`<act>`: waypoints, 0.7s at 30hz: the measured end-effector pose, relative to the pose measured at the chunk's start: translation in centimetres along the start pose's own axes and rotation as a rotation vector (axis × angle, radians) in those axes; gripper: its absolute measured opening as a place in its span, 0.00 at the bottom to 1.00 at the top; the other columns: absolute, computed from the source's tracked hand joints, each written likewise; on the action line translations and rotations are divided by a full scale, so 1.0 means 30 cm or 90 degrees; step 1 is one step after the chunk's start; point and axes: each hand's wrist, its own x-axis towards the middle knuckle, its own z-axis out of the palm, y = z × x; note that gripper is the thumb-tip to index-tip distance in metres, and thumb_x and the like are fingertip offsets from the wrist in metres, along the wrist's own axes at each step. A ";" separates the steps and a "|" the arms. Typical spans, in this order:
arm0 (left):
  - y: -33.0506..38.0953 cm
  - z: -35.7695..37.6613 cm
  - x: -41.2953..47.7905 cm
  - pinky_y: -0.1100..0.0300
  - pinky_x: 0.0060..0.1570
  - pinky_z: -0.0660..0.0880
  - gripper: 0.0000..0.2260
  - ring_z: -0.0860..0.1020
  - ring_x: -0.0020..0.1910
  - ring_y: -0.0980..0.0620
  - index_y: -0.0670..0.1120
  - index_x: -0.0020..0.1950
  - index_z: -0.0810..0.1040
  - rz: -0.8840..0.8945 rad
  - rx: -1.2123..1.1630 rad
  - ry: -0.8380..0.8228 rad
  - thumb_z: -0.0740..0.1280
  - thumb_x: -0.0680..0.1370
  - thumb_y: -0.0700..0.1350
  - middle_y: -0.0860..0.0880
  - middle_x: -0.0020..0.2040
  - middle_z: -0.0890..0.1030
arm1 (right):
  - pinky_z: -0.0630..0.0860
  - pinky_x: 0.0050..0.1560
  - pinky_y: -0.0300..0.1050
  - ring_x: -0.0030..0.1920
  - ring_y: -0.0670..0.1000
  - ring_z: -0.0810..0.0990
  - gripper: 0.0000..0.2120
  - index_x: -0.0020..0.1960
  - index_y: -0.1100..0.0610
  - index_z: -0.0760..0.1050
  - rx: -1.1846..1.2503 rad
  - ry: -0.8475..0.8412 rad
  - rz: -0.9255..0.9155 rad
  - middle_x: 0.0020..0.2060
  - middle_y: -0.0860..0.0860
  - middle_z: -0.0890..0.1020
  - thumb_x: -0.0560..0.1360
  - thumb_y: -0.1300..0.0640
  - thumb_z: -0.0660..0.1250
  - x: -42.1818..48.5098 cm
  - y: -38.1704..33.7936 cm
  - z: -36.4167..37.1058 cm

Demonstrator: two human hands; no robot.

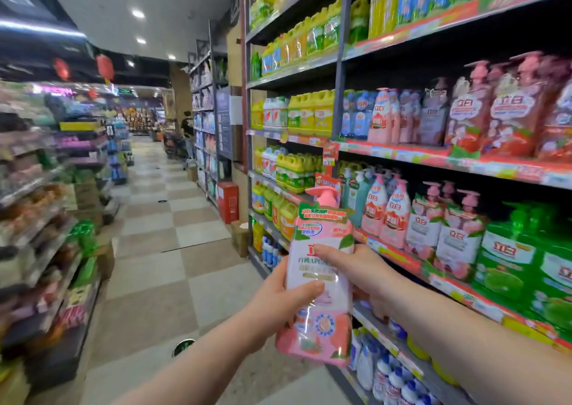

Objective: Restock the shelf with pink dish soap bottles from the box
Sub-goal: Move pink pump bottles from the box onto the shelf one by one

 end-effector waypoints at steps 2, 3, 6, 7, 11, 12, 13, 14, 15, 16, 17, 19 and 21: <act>-0.008 -0.010 0.112 0.54 0.45 0.81 0.20 0.83 0.49 0.46 0.53 0.65 0.70 0.014 0.000 0.005 0.68 0.76 0.39 0.47 0.54 0.84 | 0.81 0.40 0.44 0.40 0.52 0.86 0.13 0.51 0.54 0.80 -0.005 0.008 -0.025 0.42 0.51 0.87 0.69 0.52 0.75 0.115 -0.009 -0.028; -0.011 -0.016 0.163 0.52 0.47 0.81 0.20 0.83 0.50 0.45 0.53 0.65 0.70 0.019 0.001 0.009 0.68 0.76 0.40 0.47 0.54 0.84 | 0.81 0.42 0.45 0.40 0.52 0.86 0.12 0.51 0.54 0.80 -0.002 0.011 -0.032 0.42 0.51 0.87 0.69 0.53 0.75 0.165 -0.011 -0.039; -0.023 -0.039 0.297 0.46 0.53 0.79 0.21 0.83 0.51 0.44 0.53 0.66 0.70 0.017 0.009 0.004 0.68 0.76 0.40 0.46 0.55 0.83 | 0.79 0.32 0.39 0.37 0.50 0.86 0.08 0.48 0.55 0.81 0.028 0.018 -0.025 0.39 0.50 0.87 0.70 0.55 0.74 0.284 -0.014 -0.063; -0.026 -0.048 0.339 0.45 0.54 0.78 0.20 0.83 0.51 0.44 0.53 0.66 0.70 0.016 0.010 -0.005 0.69 0.76 0.40 0.46 0.55 0.83 | 0.77 0.29 0.37 0.35 0.49 0.86 0.07 0.46 0.55 0.81 0.028 0.025 -0.020 0.37 0.49 0.87 0.70 0.55 0.74 0.317 -0.017 -0.072; -0.042 -0.077 0.527 0.47 0.52 0.79 0.19 0.83 0.50 0.45 0.55 0.64 0.71 0.025 0.008 -0.041 0.70 0.75 0.42 0.47 0.53 0.84 | 0.76 0.26 0.35 0.31 0.47 0.85 0.04 0.43 0.55 0.81 0.020 0.066 -0.016 0.32 0.48 0.86 0.70 0.55 0.74 0.452 -0.040 -0.114; -0.046 -0.078 0.576 0.49 0.50 0.80 0.19 0.84 0.49 0.46 0.55 0.64 0.71 0.029 0.004 -0.052 0.70 0.75 0.42 0.48 0.52 0.84 | 0.76 0.25 0.35 0.30 0.46 0.84 0.04 0.43 0.55 0.81 0.015 0.082 -0.017 0.32 0.47 0.86 0.70 0.55 0.74 0.486 -0.046 -0.126; -0.050 -0.079 0.627 0.53 0.47 0.80 0.19 0.84 0.48 0.47 0.55 0.64 0.71 0.036 0.001 -0.065 0.69 0.75 0.42 0.48 0.52 0.85 | 0.75 0.25 0.35 0.30 0.46 0.84 0.04 0.42 0.54 0.81 0.009 0.100 -0.018 0.32 0.47 0.86 0.70 0.55 0.74 0.519 -0.052 -0.140; -0.053 -0.081 0.680 0.55 0.45 0.80 0.19 0.84 0.48 0.48 0.55 0.64 0.72 0.042 -0.002 -0.079 0.69 0.75 0.42 0.48 0.52 0.85 | 0.75 0.25 0.34 0.29 0.45 0.84 0.04 0.41 0.54 0.81 0.002 0.117 -0.020 0.32 0.46 0.86 0.70 0.55 0.74 0.552 -0.057 -0.154; -0.054 -0.084 0.731 0.56 0.44 0.80 0.19 0.84 0.48 0.48 0.55 0.64 0.72 0.045 -0.004 -0.096 0.69 0.75 0.42 0.49 0.52 0.85 | 0.74 0.24 0.33 0.29 0.44 0.83 0.04 0.41 0.53 0.80 -0.007 0.135 -0.022 0.32 0.46 0.85 0.70 0.54 0.74 0.587 -0.063 -0.168; -0.053 -0.089 0.784 0.56 0.44 0.80 0.19 0.84 0.48 0.49 0.55 0.64 0.72 0.049 -0.003 -0.114 0.69 0.75 0.42 0.49 0.51 0.85 | 0.74 0.25 0.33 0.30 0.44 0.84 0.05 0.41 0.53 0.80 -0.017 0.156 -0.024 0.33 0.45 0.85 0.70 0.53 0.74 0.623 -0.069 -0.180; -0.051 -0.094 0.837 0.55 0.45 0.80 0.19 0.84 0.48 0.49 0.55 0.64 0.71 0.053 -0.001 -0.132 0.69 0.75 0.43 0.49 0.51 0.85 | 0.75 0.26 0.34 0.31 0.45 0.84 0.06 0.42 0.53 0.80 -0.026 0.180 -0.026 0.34 0.46 0.86 0.70 0.52 0.74 0.661 -0.077 -0.193; -0.045 -0.111 0.949 0.57 0.45 0.80 0.18 0.84 0.48 0.50 0.55 0.64 0.72 0.067 0.004 -0.166 0.69 0.75 0.44 0.51 0.51 0.85 | 0.78 0.32 0.37 0.36 0.48 0.85 0.09 0.44 0.54 0.80 -0.042 0.230 -0.033 0.38 0.49 0.86 0.69 0.51 0.75 0.742 -0.098 -0.212; -0.028 -0.137 1.067 0.60 0.43 0.80 0.18 0.84 0.48 0.51 0.55 0.63 0.72 0.086 0.005 -0.192 0.69 0.75 0.43 0.51 0.51 0.85 | 0.79 0.34 0.38 0.39 0.49 0.85 0.12 0.49 0.55 0.80 -0.052 0.270 -0.046 0.41 0.50 0.86 0.68 0.50 0.75 0.829 -0.128 -0.221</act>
